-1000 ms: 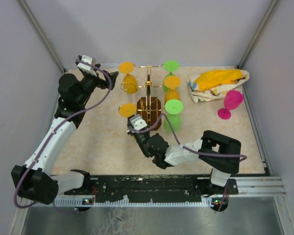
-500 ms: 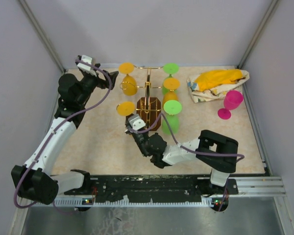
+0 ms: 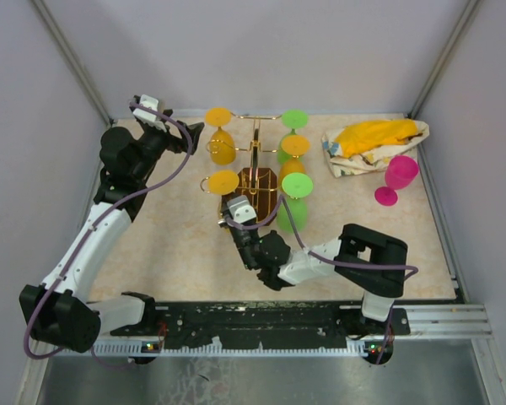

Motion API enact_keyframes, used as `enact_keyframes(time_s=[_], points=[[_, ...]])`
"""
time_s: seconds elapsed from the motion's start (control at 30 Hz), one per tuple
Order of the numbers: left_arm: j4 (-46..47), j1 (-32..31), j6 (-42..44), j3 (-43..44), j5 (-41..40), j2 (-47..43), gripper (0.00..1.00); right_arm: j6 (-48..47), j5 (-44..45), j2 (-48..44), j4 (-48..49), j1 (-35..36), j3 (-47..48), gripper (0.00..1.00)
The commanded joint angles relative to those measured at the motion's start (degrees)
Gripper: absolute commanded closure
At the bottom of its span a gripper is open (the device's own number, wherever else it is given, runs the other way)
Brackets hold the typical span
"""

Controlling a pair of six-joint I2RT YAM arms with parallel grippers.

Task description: Place the wine glass upside down on the wine glass rack

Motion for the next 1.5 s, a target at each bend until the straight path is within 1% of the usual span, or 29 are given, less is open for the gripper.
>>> enact_keyframes(time_s=[0.0, 0.53, 1.0, 1.47], points=[[2.12, 0.38, -0.62, -0.39, 0.35, -1.08, 0.01, -2.31, 3.49, 0.56, 8.2, 0.4, 2.42, 0.86], [2.27, 0.37, -0.41, -0.78, -0.13, -1.35, 0.01, 3.29, -0.52, 1.72, 2.23, 0.4, 3.84, 0.86], [2.7, 0.37, -0.11, -1.63, -0.59, -1.83, 0.01, 1.92, 1.58, 5.68, 1.82, 0.43, 7.83, 0.85], [2.95, 0.37, -0.56, -2.04, -0.4, -2.08, 0.01, 4.6, -4.92, 5.79, -0.75, 0.4, 8.02, 0.84]])
